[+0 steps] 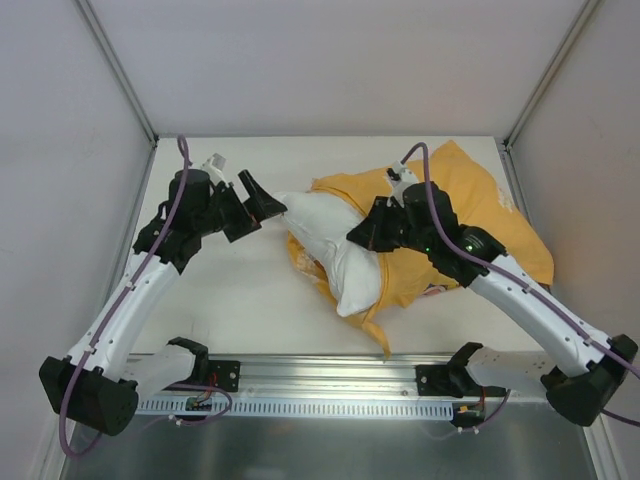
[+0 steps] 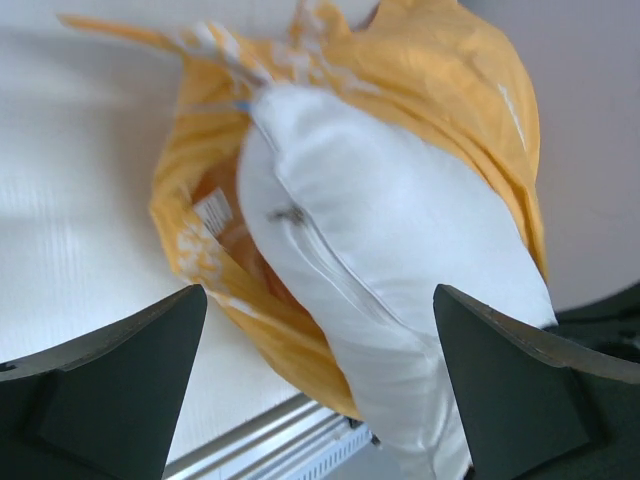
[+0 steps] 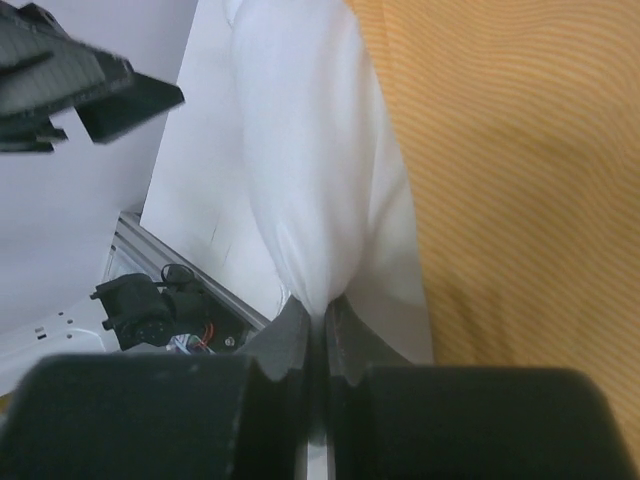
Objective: Remove the pillowcase from the pillow
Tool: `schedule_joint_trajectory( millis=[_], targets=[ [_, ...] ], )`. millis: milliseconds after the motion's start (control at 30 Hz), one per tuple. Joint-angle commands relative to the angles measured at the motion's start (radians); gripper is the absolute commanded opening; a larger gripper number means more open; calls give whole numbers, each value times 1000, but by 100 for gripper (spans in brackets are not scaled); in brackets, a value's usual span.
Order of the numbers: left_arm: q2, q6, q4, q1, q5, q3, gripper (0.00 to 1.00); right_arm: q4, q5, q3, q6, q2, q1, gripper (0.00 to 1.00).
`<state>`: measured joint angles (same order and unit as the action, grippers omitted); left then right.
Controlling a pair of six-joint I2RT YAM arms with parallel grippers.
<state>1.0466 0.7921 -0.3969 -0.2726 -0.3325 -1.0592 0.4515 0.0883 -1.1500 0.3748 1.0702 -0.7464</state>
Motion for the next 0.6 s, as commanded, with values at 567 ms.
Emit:
schedule_joint_trajectory(
  millis=[567],
  targets=[
    [-17,214,300,-349,-46,284,99,-136,13,-247,125,329,-45,1]
  ],
)
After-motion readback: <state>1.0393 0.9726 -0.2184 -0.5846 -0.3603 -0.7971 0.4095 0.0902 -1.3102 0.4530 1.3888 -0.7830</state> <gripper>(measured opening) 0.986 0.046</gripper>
